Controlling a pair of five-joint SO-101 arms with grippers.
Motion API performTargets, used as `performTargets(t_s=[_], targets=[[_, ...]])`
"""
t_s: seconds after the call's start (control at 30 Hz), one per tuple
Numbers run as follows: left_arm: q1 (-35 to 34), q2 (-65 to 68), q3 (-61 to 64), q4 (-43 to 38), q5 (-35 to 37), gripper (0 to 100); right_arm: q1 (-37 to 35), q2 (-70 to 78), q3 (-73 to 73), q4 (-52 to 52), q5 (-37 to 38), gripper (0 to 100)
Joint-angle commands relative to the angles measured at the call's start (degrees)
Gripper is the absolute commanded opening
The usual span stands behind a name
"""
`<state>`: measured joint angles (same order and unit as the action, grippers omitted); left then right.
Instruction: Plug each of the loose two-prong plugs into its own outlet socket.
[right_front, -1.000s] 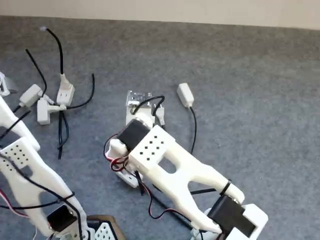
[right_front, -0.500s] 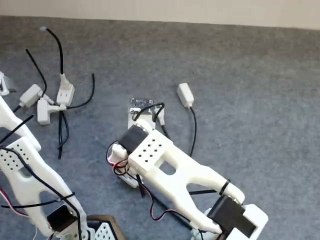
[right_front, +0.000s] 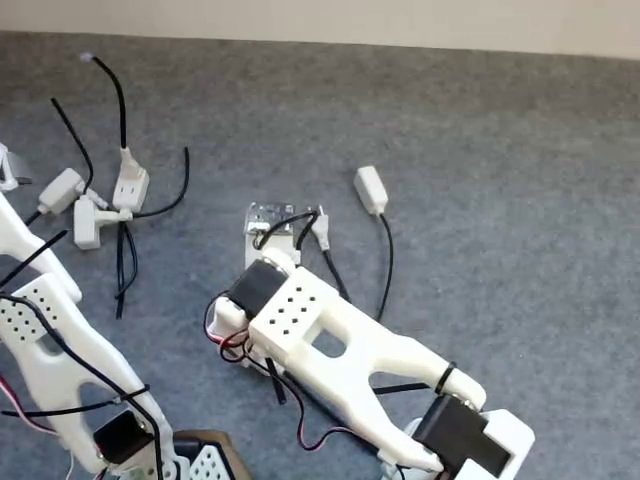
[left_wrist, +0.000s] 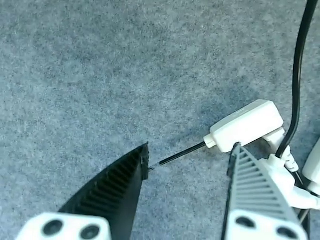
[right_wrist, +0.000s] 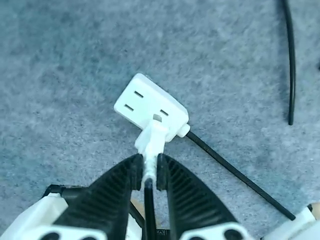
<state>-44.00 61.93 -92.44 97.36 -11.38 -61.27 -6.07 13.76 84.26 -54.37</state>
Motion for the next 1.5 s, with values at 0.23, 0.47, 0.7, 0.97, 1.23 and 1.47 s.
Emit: performTargets(t_s=[0.23,0.47,0.7,0.97,1.23,1.47], targets=[[-1.1,-0.8,-2.9,0.3,0.2,27,-0.5,-0.2,0.3,-0.1,-0.4,0.5],[-1.2,-0.8,-2.9,0.3,0.2,27,-0.3,-0.2,5.2,-2.2,-0.4,0.5],[-1.2,-0.8,-2.9,0.8,0.2,27,0.2,-0.3,6.2,-3.2,-0.3,0.5],[-1.1,-0.9,-2.9,1.5,0.2,27,2.4,-0.3,6.1,-4.9,-0.8,0.5],[-1.1,-0.9,-2.9,1.5,0.2,27,5.3,-0.5,6.1,-1.1,0.0,0.5],[-0.7,-1.1,-2.9,2.6,0.1,27,19.6,-0.5,6.1,-7.1,45.6,0.5]])
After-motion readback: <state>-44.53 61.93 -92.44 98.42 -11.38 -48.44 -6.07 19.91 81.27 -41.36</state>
